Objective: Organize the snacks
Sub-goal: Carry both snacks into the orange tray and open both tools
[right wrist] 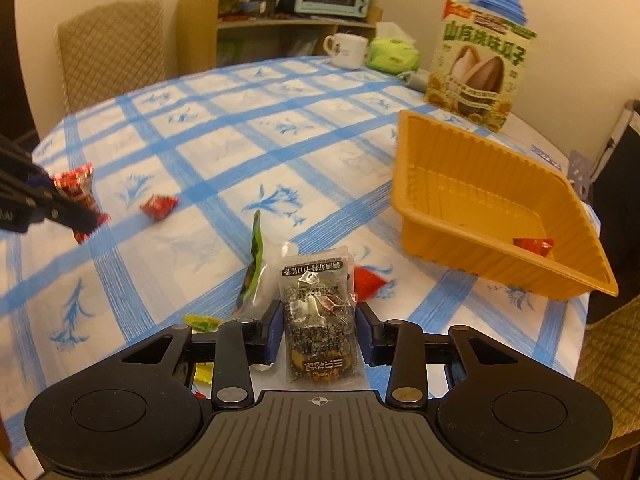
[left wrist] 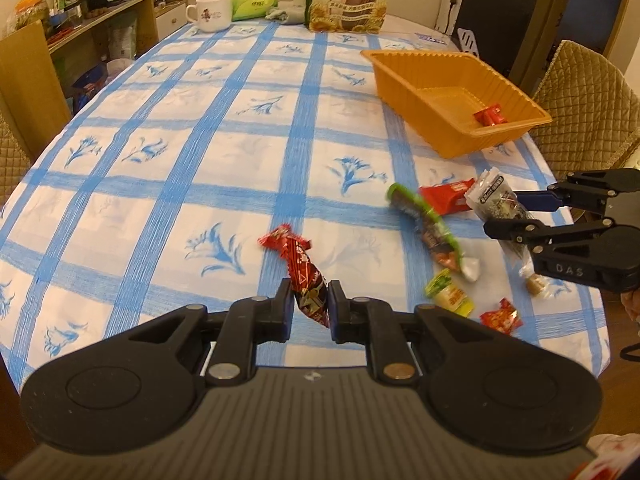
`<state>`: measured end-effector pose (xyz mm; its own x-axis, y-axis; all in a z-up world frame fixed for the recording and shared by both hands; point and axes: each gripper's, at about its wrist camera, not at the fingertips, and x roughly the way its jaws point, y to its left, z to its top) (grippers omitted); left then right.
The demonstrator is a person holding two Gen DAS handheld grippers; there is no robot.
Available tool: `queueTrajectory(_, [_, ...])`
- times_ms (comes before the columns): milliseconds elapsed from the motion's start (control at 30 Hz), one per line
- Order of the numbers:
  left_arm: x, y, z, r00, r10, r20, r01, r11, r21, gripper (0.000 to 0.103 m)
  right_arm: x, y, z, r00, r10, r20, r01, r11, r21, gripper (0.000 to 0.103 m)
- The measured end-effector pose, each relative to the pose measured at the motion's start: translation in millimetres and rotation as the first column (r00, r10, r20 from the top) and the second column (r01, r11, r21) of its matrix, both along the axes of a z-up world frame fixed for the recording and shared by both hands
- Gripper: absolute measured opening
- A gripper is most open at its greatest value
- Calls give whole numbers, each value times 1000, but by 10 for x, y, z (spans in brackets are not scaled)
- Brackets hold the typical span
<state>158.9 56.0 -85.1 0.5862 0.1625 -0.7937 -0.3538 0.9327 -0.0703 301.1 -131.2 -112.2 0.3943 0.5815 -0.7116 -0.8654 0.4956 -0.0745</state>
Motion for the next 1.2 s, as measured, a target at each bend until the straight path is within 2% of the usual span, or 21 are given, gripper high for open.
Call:
queueTrajectory(267, [272, -171, 233, 997, -62, 51, 62, 998, 6, 15, 282, -335, 333, 988, -104, -117, 116, 988, 100, 38])
queueTrajectory(667, [1062, -471, 517, 980, -151, 129, 148, 989, 30, 15, 984, -738, 713, 957, -195, -216, 241, 948, 210, 38])
queueTrajectory(1000, [1957, -550, 664, 969, -169, 178, 162, 985, 52, 15, 1637, -654, 874, 952, -191, -239, 256, 926, 279, 38])
queueTrajectory(1200, [2466, -505, 654, 972, -162, 168, 151, 986, 76, 15, 2052, -480, 869, 948, -193, -251, 264, 920, 288, 38])
